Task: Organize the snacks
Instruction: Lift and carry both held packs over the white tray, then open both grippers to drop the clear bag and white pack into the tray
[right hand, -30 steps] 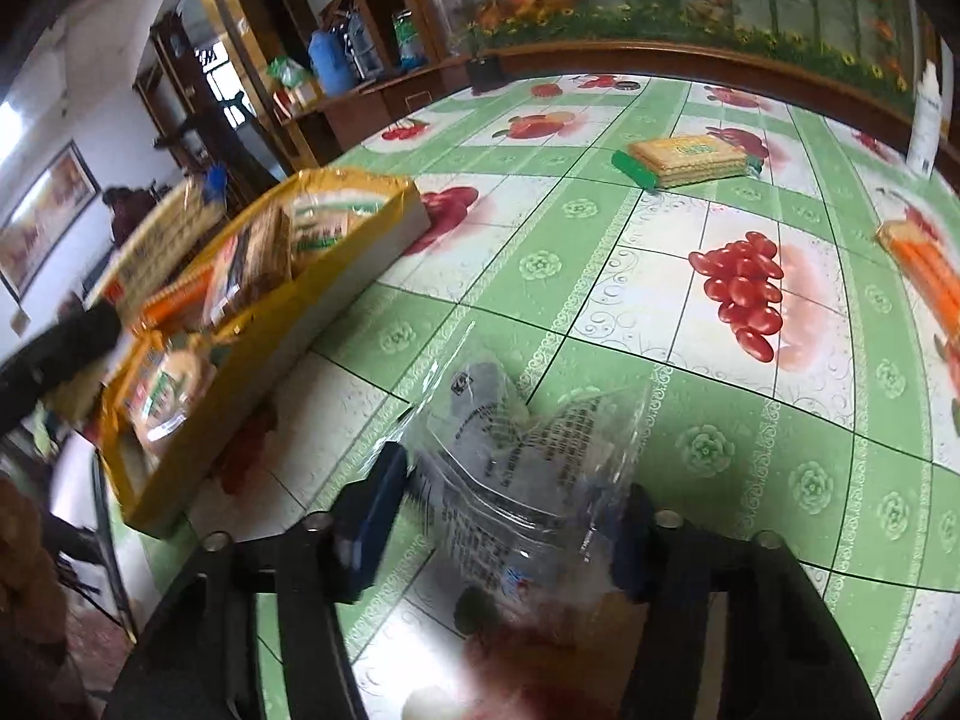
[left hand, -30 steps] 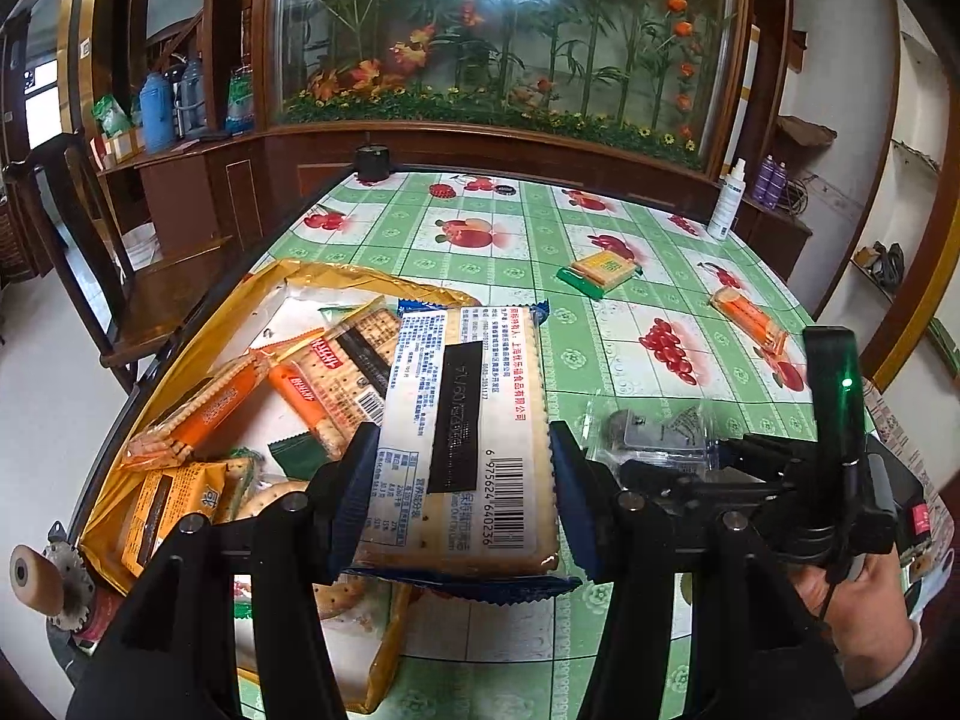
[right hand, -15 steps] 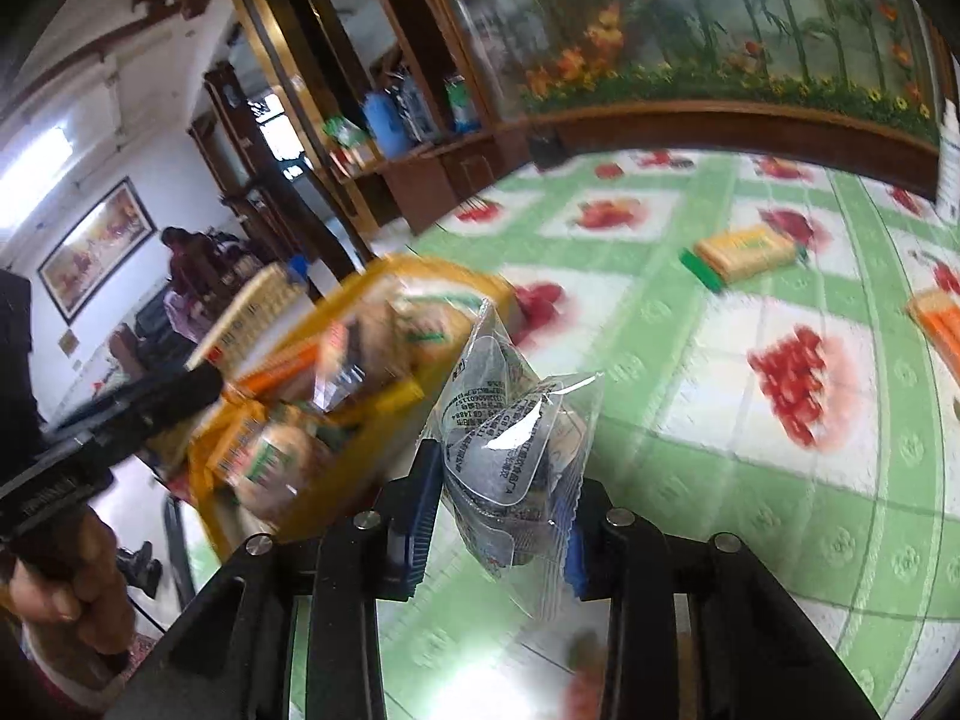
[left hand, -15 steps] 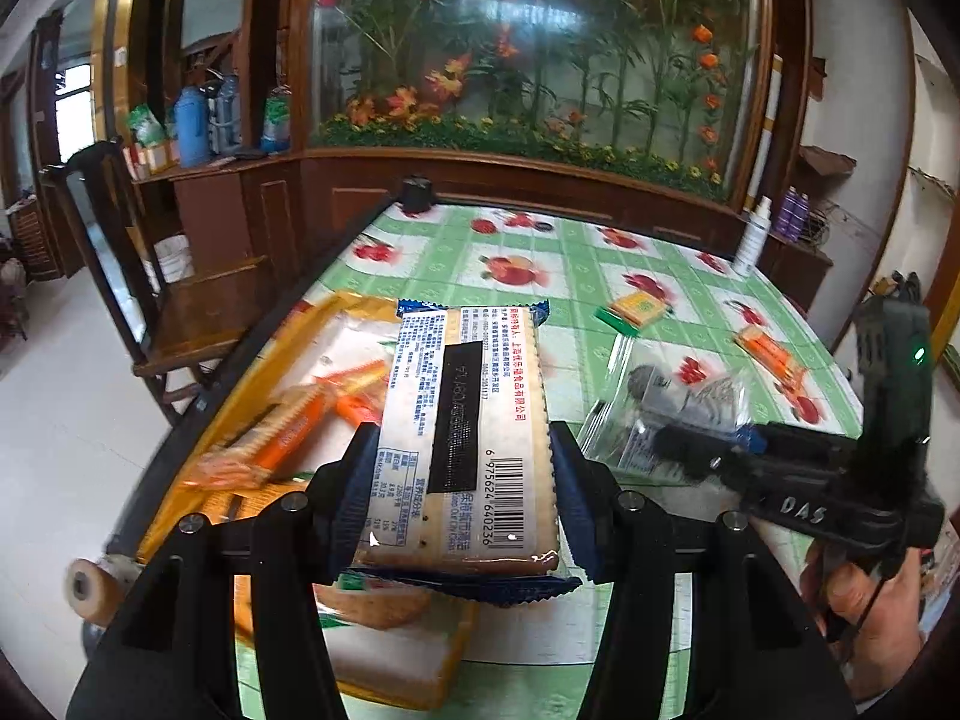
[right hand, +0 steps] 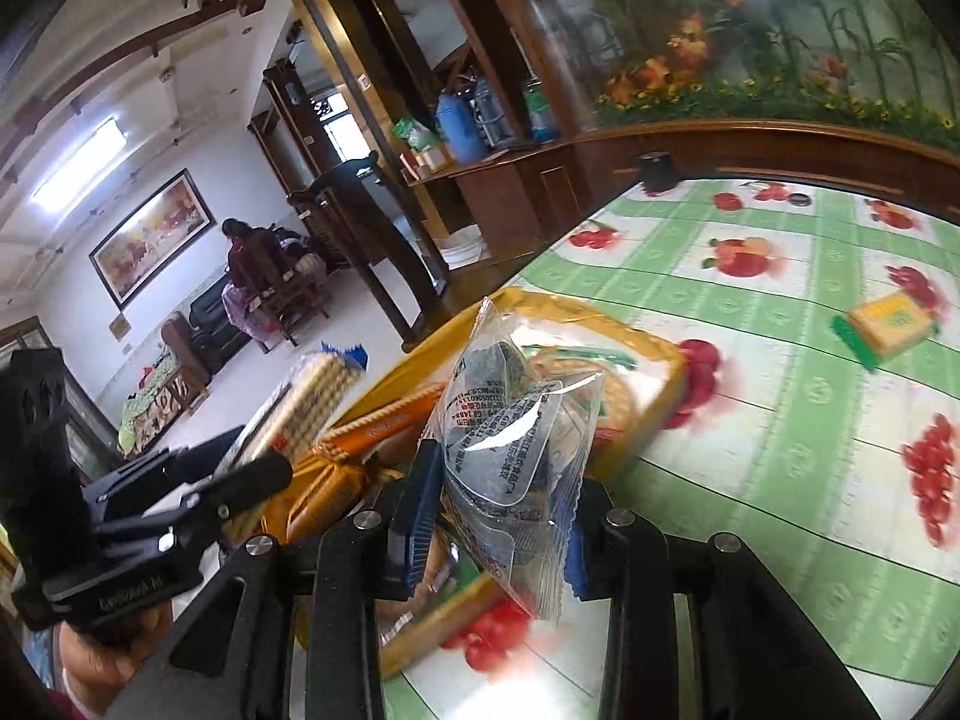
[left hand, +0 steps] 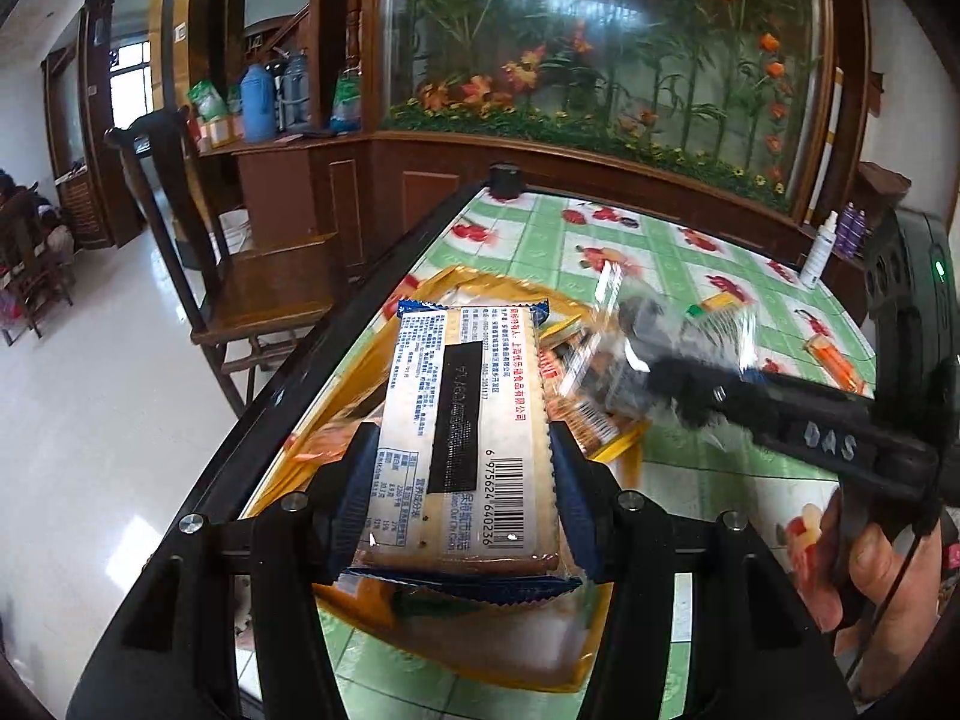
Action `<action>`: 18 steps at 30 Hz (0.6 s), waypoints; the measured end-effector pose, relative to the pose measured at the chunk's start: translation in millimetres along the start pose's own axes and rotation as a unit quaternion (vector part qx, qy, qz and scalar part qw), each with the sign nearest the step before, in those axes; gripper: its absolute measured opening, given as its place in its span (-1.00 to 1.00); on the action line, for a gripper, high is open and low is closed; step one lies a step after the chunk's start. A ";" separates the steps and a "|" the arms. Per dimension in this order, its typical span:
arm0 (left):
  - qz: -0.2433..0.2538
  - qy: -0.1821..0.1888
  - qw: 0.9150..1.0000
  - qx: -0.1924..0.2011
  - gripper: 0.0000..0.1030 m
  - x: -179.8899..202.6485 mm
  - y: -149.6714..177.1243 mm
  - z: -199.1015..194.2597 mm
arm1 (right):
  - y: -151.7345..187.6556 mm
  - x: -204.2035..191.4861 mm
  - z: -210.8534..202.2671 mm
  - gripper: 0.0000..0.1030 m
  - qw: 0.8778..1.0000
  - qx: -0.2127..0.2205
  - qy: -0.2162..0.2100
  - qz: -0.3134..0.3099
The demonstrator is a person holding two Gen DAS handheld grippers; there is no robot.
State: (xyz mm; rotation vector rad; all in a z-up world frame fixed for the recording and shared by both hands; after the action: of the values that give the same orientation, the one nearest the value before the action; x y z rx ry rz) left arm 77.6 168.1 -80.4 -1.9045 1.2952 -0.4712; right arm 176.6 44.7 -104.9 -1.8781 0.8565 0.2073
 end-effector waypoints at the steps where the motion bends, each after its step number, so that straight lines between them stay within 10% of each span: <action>1: -0.002 0.000 1.000 -0.003 0.04 -1.7 1.6 1.8 | -2.4 -0.3 6.1 -0.33 1.000 0.001 -0.002 0.001; 18: 0.011 0.003 0.999 -0.030 0.04 5.8 15.6 17.9 | -43.2 31.2 86.6 -0.32 1.000 -0.010 0.010 0.028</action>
State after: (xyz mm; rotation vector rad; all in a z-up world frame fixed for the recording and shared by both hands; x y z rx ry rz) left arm 82.3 166.9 -104.3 -1.9386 1.3466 -0.4313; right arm 246.8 114.1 -129.2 -1.8786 0.9233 0.2320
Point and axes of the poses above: each gripper's, at about its wrist camera, not at the fingertips, and z roughly the way its jaws point, x to its right, y to its underside, the point moved 7 cm from there along z, roughly the way its jaws point, and after that the axes turned 15 degrees about -y, right-handed, at the moved point
